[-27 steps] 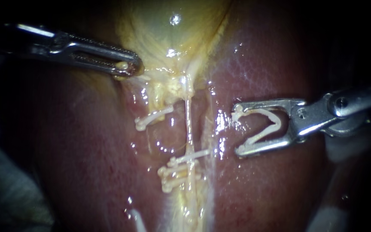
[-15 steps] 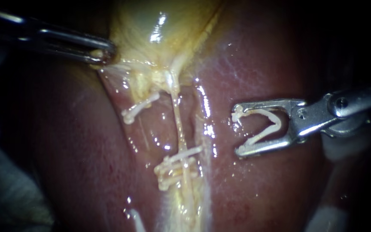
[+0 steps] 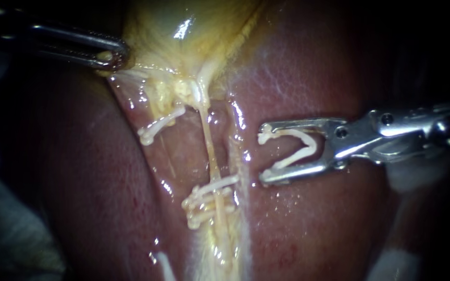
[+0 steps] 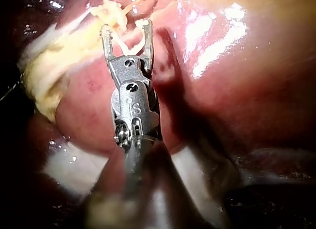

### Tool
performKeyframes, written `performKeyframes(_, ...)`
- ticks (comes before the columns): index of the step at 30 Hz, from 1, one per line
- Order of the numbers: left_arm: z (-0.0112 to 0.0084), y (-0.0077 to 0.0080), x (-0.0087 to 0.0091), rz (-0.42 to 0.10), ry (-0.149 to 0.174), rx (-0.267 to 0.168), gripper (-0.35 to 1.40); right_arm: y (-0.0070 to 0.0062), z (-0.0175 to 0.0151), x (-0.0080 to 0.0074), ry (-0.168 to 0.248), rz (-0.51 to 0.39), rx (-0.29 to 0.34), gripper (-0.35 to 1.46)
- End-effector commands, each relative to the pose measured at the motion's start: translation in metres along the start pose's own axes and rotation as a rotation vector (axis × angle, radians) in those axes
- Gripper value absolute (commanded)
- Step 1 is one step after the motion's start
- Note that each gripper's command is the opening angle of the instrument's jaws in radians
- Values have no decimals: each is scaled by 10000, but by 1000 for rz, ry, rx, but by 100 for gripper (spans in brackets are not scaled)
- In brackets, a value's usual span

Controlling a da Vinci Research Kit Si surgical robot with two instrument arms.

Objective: Clipping second clip right tube

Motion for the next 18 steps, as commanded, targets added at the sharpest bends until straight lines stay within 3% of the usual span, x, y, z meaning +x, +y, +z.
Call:
performKeyframes(1,0,1,0,3,0,1,-35,3,4,-3,-1,16,7,50)
performKeyframes(11,1,3,0,2,2,4,-35,33,46,-38,16,172,43,50)
performKeyframes(18,1,3,1,2,2,5,-35,39,71,-50,14,229,60,50)
